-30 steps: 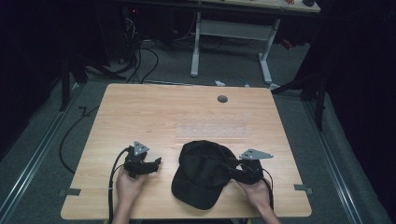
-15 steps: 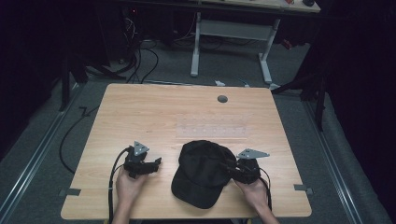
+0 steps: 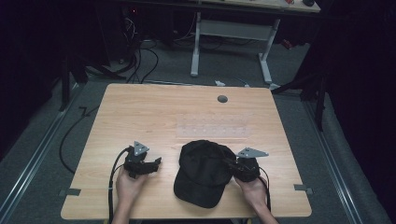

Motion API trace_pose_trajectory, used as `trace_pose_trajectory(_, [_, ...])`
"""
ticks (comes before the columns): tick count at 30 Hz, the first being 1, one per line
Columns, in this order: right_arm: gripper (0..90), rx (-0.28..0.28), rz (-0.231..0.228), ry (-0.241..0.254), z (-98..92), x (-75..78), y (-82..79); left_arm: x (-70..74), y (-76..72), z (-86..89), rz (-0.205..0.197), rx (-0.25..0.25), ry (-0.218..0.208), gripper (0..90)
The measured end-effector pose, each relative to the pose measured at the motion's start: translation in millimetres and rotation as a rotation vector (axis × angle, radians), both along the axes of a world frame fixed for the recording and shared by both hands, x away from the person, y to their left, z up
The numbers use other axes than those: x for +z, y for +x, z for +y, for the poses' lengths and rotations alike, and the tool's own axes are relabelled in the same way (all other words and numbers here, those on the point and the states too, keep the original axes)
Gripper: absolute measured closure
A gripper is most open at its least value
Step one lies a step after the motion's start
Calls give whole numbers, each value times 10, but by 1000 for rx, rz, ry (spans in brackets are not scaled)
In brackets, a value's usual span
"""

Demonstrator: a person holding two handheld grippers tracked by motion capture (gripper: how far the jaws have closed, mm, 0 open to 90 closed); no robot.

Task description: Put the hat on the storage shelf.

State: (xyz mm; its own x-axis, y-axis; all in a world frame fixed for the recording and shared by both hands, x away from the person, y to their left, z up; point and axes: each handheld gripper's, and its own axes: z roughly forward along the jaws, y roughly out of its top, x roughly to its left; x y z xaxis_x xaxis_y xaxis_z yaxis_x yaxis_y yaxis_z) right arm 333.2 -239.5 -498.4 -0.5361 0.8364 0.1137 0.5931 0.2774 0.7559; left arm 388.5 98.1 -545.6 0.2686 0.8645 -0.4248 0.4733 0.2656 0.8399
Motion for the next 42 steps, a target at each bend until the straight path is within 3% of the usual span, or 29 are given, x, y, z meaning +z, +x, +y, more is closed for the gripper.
trace_pose_trajectory(10, [870,-28,-45,13,-17,35,-32,1,0,1,1,0,-1,264])
trace_pose_trajectory(23, [873,14,-89,23,-90,136,-43,-1,-3,-6,1,-1,7,262])
trace_pose_trajectory(24, [874,25,-88,47,-110,181,-39,-2,-3,-6,0,-1,7,262])
trace_pose_trajectory(33, [876,56,-105,102,-208,326,-22,-5,-4,-12,-3,0,10,260])
trace_pose_trajectory(42, [876,75,-129,117,-278,458,-14,-8,-6,-19,-5,1,18,260])
